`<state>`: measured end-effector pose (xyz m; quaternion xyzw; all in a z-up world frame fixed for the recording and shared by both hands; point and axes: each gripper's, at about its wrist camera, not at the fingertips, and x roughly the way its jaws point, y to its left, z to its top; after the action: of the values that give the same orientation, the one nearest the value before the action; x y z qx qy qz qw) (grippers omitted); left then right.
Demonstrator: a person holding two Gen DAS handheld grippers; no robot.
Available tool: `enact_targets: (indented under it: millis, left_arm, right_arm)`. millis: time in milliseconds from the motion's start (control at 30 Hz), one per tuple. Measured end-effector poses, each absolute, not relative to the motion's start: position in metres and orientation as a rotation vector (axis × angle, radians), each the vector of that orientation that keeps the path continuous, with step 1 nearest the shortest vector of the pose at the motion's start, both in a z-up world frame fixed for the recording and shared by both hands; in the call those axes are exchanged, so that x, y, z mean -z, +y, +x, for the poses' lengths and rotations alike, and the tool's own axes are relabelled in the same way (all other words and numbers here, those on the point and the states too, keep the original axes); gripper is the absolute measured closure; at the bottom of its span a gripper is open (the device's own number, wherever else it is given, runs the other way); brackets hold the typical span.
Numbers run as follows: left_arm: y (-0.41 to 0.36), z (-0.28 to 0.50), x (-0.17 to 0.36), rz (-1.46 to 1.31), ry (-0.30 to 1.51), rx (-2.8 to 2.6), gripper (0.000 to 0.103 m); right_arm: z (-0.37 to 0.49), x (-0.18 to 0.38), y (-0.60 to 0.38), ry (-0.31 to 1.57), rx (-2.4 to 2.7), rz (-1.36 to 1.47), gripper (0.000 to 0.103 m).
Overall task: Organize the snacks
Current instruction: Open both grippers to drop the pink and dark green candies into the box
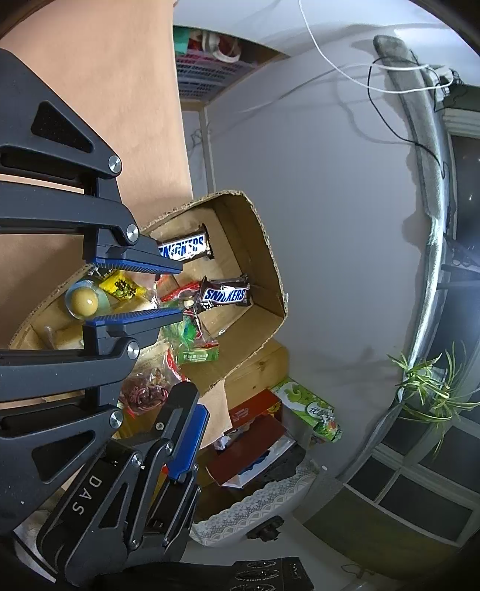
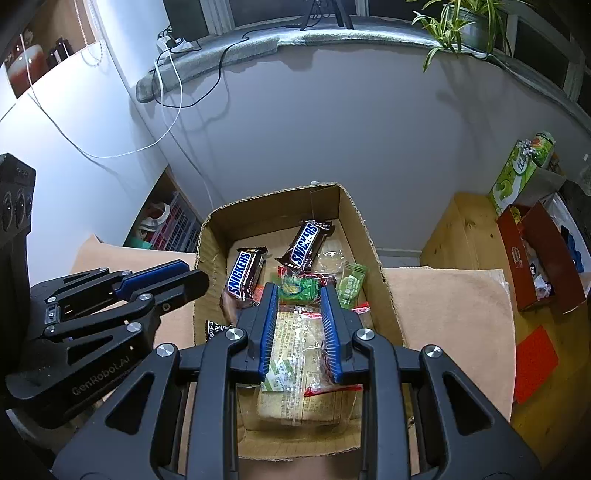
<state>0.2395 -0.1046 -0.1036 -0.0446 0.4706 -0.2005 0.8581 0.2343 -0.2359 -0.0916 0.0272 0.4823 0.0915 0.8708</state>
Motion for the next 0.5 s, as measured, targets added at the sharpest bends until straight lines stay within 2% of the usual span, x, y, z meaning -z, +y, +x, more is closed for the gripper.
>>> enact_targets:
  millis: [433, 500]
  left_arm:
    - [-0.094, 0.219, 0.080, -0.085, 0.936, 0.397, 0.086]
    - [-0.094, 0.214, 0.076, -0.081, 0.927, 0.399, 0.086]
  right_arm:
    - [0.203, 0.070, -0.239, 0.967, -0.191, 0.094, 0.078]
    - [0.196, 0.065, -0.239, 0.959, -0.187, 0.100, 0.075]
